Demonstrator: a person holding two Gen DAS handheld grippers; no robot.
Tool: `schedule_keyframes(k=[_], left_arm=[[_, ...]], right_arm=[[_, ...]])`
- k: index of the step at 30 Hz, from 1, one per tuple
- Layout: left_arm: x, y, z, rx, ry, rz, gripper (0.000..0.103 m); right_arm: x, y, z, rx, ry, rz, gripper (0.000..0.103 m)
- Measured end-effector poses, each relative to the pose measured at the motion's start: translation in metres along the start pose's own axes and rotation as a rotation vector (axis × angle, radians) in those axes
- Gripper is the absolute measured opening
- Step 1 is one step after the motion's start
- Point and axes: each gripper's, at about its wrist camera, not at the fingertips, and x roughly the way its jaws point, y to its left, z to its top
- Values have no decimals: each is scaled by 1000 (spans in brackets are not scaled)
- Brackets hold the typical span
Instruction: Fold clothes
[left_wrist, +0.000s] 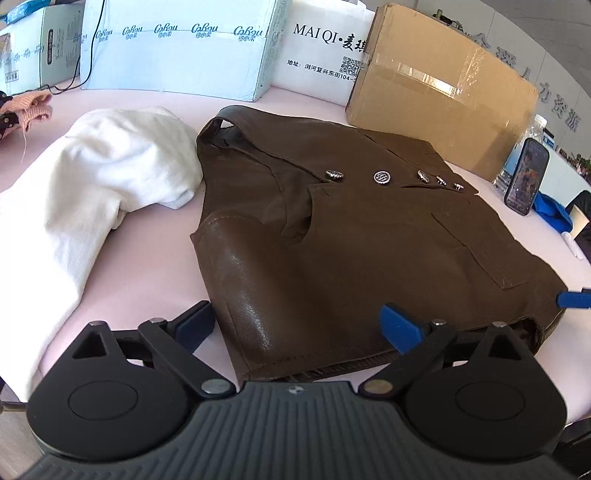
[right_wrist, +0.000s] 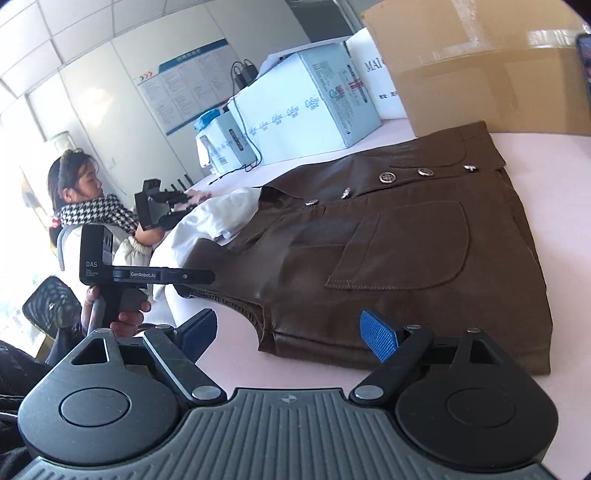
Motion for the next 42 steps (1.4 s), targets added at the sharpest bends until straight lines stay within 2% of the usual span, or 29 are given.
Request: schedule_keyframes(k=[3,7,11,14,16,20,22,23,24,25,26,27,28,30,32,35,36,38,42], left_arm=[[3,-5,-2,-13,-25,32,103],[8,-22,-12,53,-59,120,103],[12,-33,-23,94,-105,187,103],[11,-31,-24,75,-121,189,103],[10,-26,-24,27,-141,175,103],[7,-19,-23,-5,-154,145,103],[6,-15,-23,-24,-162,126,103],[5,-14,-23,-31,-165,116,103],[4,-11,-23,-39,-166,104,103],[3,-9,-23,-50,-167,90,102],[1,-6,-23,-60,-168,75,98],[0,-4,-22,-64,-166,74,89],[-3,-2,-22,-62,-162,84,84],[-7,1,-21,-54,-153,114,52],[-12,4,-21,-49,-142,152,40],[-19,15,-19,-116,-129,122,20],[-21,17,-18,-135,-120,108,15],[-24,19,-17,-162,-101,81,10],[-27,8,-16,-128,-78,94,7]], right_arm=[[-7,1,-12,34,-16,-70,84],[-10,1,-28,85,-32,-161,84],[-16,-6,-38,205,-141,-191,85],[-20,-16,-40,348,-222,-195,85],[-22,-23,-41,445,-274,-195,85],[-23,-33,-37,572,-328,-241,83],[-23,-34,-34,586,-335,-268,80],[-23,-33,-35,574,-334,-287,73],[-22,-32,-35,567,-335,-305,60],[-23,-35,-37,581,-342,-318,51],[-23,-37,-39,594,-349,-331,36],[-24,-41,-42,609,-356,-339,28],[-24,-47,-44,628,-362,-328,25],[-25,-50,-46,633,-364,-314,13],[-25,-53,-49,638,-366,-301,7],[-30,-43,-49,585,-387,-299,5],[-33,-38,-49,553,-399,-305,4],[-37,-28,-48,489,-421,-318,4],[-51,-14,-46,434,-447,-331,4]])
